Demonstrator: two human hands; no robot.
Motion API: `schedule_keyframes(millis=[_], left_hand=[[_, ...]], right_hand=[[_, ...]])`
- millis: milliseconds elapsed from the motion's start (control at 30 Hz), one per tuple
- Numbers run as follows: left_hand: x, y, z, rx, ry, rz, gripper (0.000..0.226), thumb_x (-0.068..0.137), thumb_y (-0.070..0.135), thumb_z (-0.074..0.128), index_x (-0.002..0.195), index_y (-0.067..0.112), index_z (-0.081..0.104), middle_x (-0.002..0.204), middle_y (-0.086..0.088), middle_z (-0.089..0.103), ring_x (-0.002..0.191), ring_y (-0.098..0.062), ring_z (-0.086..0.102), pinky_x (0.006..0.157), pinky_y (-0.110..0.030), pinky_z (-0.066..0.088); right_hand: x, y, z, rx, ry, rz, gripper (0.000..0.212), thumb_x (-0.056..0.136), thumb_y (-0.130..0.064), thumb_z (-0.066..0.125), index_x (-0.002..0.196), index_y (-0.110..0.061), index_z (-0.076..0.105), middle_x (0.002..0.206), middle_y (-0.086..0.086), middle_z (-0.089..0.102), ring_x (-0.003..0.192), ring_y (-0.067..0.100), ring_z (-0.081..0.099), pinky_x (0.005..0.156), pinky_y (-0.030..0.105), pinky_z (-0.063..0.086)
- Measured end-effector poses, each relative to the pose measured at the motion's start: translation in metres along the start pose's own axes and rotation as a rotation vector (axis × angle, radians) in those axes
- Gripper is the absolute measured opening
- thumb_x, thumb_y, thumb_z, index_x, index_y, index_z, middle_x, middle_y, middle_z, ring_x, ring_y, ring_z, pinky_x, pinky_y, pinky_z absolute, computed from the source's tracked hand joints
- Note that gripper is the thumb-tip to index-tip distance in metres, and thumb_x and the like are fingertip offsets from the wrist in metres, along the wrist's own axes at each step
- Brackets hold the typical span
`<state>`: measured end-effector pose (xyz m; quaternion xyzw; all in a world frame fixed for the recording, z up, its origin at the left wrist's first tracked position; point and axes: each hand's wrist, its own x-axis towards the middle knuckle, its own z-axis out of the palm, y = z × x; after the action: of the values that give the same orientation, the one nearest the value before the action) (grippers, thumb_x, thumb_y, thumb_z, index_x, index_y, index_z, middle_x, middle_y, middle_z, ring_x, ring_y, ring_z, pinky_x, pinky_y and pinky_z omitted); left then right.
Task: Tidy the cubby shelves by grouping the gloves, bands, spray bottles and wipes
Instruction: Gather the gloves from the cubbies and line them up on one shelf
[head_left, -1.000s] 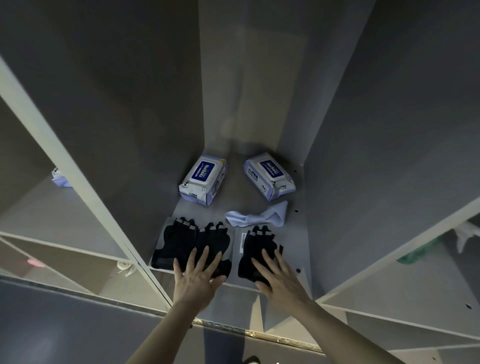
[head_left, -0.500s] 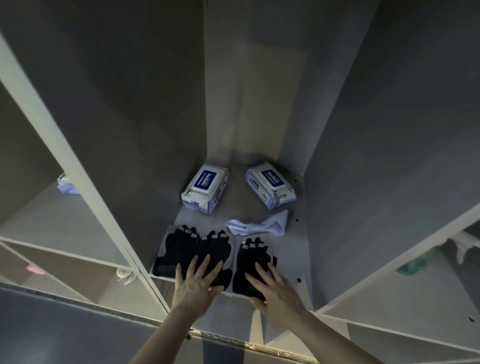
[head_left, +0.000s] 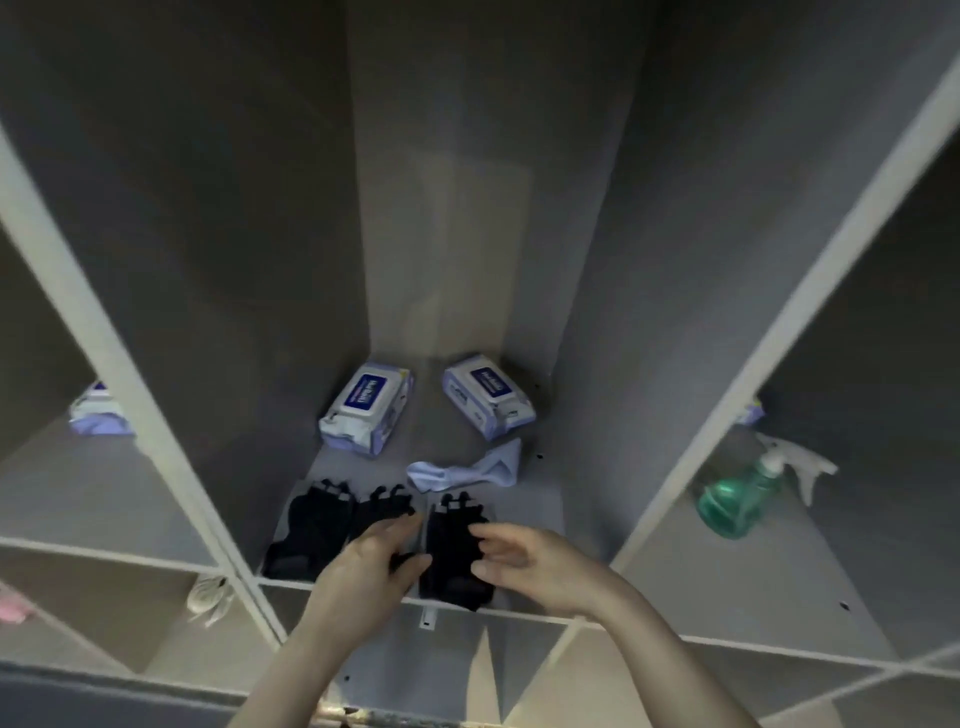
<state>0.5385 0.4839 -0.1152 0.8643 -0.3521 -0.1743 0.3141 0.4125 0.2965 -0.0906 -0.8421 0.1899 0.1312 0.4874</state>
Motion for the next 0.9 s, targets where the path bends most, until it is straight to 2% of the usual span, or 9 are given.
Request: schedule_keyframes(millis=[67,133,233,300,400,500,600,767,900], left_hand=[[-0.007,0.021,-0.006,-0.029,0.005,0.019,0.051,0.089,0.034,0.064,0.138,0.03,0.05,0.131,0.008,0.058,0.112,-0.007,0.06,0.091,-0.031,0.05],[-0.015,0.041,-0.01,-0.059,-0.019,0.04,0.046,0.087,0.036,0.066,0.132,0.034,0.055,0.12,0.012,0.063,0.104,-0.003,0.062,0.087,-0.032,0.053],[-0.028,0.075,-0.014,-0.177,-0.09,0.087,0.038,0.084,0.036,0.069,0.121,0.038,0.063,0.105,0.022,0.068,0.093,0.006,0.065,0.085,-0.031,0.056],[-0.037,0.1,-0.011,-0.256,-0.13,0.113,0.032,0.083,0.032,0.071,0.114,0.037,0.067,0.097,0.023,0.071,0.089,0.008,0.066,0.086,-0.028,0.055],[-0.055,0.128,0.0,-0.318,-0.184,0.165,0.026,0.084,0.03,0.069,0.108,0.042,0.066,0.099,0.023,0.07,0.093,0.008,0.065,0.085,-0.019,0.052],[-0.068,0.149,0.011,-0.287,-0.233,0.231,0.027,0.085,0.033,0.067,0.108,0.046,0.063,0.099,0.029,0.066,0.092,0.015,0.062,0.078,-0.006,0.046],[-0.075,0.172,0.025,-0.264,-0.25,0.269,0.027,0.086,0.031,0.066,0.111,0.042,0.064,0.103,0.026,0.067,0.094,0.011,0.062,0.087,-0.015,0.049],[-0.08,0.217,0.061,-0.181,-0.285,0.354,0.03,0.085,0.04,0.064,0.116,0.039,0.065,0.102,0.021,0.069,0.095,0.007,0.063,0.091,-0.024,0.05],[-0.085,0.268,0.108,-0.134,-0.296,0.39,0.032,0.086,0.036,0.066,0.117,0.032,0.067,0.112,0.012,0.07,0.105,-0.005,0.064,0.098,-0.038,0.049]], right_hand=[[-0.025,-0.007,-0.009,0.005,0.038,-0.019,0.055,0.089,-0.043,0.064,0.14,-0.033,0.045,0.14,-0.001,0.053,0.121,0.002,0.054,0.105,0.02,0.042],[-0.054,-0.009,-0.018,-0.033,0.087,-0.029,0.056,0.089,-0.046,0.062,0.14,-0.033,0.046,0.139,-0.004,0.054,0.122,0.002,0.053,0.106,0.022,0.041],[-0.098,-0.003,-0.027,-0.066,0.167,0.01,0.059,0.088,-0.05,0.061,0.141,-0.032,0.045,0.141,-0.007,0.052,0.123,0.0,0.052,0.103,0.017,0.04],[-0.125,0.004,-0.032,-0.064,0.202,0.047,0.059,0.088,-0.049,0.061,0.142,-0.031,0.044,0.143,-0.006,0.051,0.125,0.002,0.05,0.105,0.02,0.039],[-0.157,0.016,-0.036,-0.064,0.238,0.128,0.052,0.089,-0.047,0.062,0.138,-0.035,0.048,0.139,-0.007,0.055,0.122,0.002,0.052,0.104,0.021,0.04],[-0.183,0.029,-0.038,-0.06,0.309,0.182,0.053,0.089,-0.048,0.061,0.138,-0.033,0.048,0.139,-0.007,0.055,0.121,0.003,0.054,0.104,0.023,0.042],[-0.206,0.042,-0.043,-0.075,0.362,0.232,0.056,0.089,-0.05,0.06,0.14,-0.032,0.047,0.139,-0.007,0.054,0.121,0.008,0.055,0.105,0.026,0.042],[-0.255,0.07,-0.056,-0.018,0.439,0.272,0.052,0.087,-0.051,0.062,0.135,-0.038,0.05,0.134,-0.005,0.058,0.116,0.004,0.056,0.097,0.016,0.042],[-0.313,0.105,-0.073,-0.016,0.507,0.337,0.056,0.085,-0.056,0.06,0.137,-0.039,0.048,0.136,-0.006,0.057,0.121,0.006,0.054,0.108,0.031,0.04]])
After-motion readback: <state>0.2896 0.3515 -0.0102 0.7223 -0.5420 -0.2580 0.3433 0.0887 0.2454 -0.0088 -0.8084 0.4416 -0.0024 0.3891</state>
